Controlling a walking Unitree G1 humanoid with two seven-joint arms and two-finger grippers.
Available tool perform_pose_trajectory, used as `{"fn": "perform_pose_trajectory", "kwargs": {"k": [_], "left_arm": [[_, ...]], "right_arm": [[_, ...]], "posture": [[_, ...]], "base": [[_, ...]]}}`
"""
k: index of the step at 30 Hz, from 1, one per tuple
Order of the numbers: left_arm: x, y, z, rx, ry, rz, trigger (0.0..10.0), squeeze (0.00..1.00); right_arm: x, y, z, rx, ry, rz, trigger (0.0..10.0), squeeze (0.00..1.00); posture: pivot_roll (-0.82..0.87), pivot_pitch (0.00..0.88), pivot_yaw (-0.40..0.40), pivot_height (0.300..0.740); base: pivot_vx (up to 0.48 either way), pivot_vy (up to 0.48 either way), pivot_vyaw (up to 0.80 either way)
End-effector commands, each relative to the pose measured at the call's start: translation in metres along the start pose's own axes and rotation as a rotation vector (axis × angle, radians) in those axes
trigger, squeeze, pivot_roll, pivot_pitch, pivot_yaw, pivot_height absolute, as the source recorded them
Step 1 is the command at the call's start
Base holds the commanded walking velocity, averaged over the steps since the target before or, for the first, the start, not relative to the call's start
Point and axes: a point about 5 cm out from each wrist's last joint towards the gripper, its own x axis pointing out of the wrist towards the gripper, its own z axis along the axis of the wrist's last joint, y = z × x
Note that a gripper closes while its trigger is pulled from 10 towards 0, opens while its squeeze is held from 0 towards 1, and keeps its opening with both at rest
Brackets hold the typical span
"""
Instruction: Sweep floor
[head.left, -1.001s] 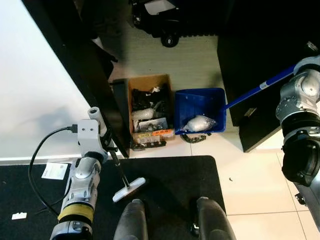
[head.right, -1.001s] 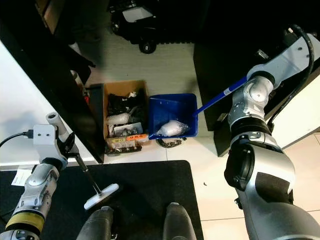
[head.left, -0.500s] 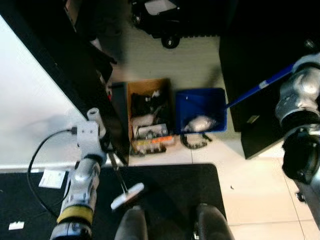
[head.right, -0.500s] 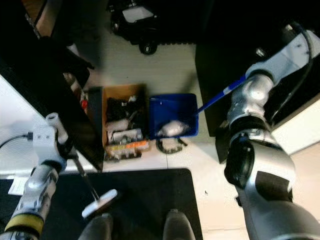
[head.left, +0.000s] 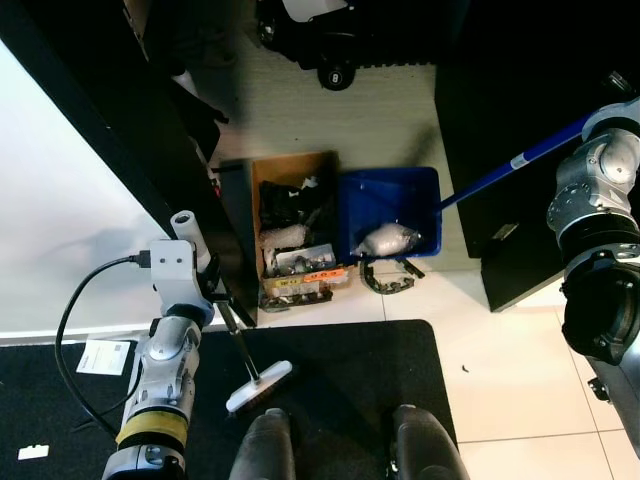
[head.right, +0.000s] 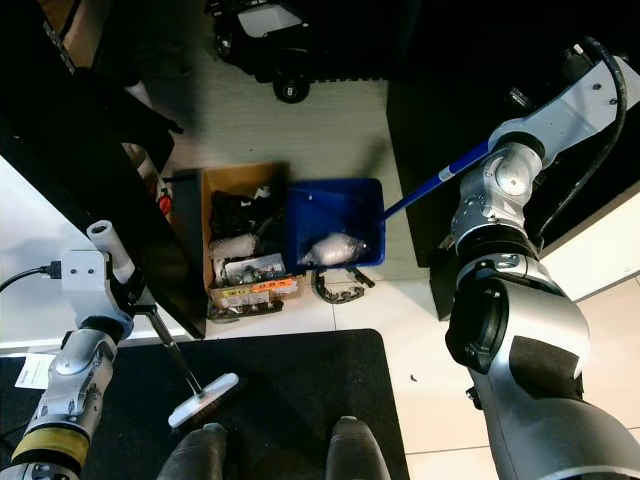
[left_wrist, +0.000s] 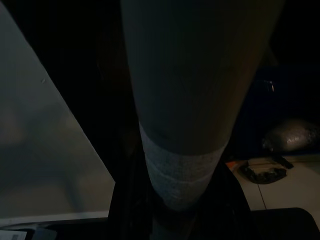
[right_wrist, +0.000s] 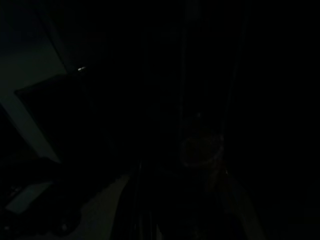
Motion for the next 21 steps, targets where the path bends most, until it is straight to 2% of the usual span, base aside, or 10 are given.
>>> {"fn": "perform_pose_trajectory", "kwargs": {"k": [1, 7, 9, 14, 19, 21], "left_arm": [[-0.003, -0.002, -0.005, -0.017, 0.015, 0.005, 10.0, 0.00], [-0.004, -0.002, -0.008, -0.012, 0.024, 0.017, 10.0, 0.00], [-0.006, -0.004, -0.015, 0.004, 0.054, 0.018, 10.0, 0.00], [-0.006, -0.004, -0.015, 0.000, 0.052, 0.019, 10.0, 0.00], [-0.004, -0.004, -0.013, 0.006, 0.044, 0.019, 10.0, 0.00], [-0.003, -0.004, -0.012, 0.023, 0.044, 0.016, 10.0, 0.00]], "right_arm": [[0.005, 0.001, 0.012, 0.038, -0.053, -0.008, 10.0, 0.00], [0.004, 0.002, 0.011, 0.038, -0.051, -0.006, 10.0, 0.00], [0.001, -0.004, 0.003, 0.014, -0.019, -0.019, 10.0, 0.00], [0.000, -0.007, 0.001, 0.009, -0.014, -0.021, 10.0, 0.00], [0.001, -0.002, 0.003, 0.024, -0.020, -0.015, 10.0, 0.00], [0.000, 0.002, 0.003, 0.030, -0.020, -0.006, 10.0, 0.00]], "posture": [[0.03, 0.079, -0.045, 0.740], [0.03, 0.080, -0.043, 0.740], [0.03, 0.079, -0.041, 0.740], [0.03, 0.080, -0.039, 0.740], [0.03, 0.080, -0.041, 0.740], [0.03, 0.078, -0.043, 0.740]], "base": [[0.000, 0.000, 0.00], [0.000, 0.000, 0.00], [0.000, 0.000, 0.00], [0.000, 0.000, 0.00], [0.000, 0.000, 0.00], [0.324, 0.000, 0.00]]}}
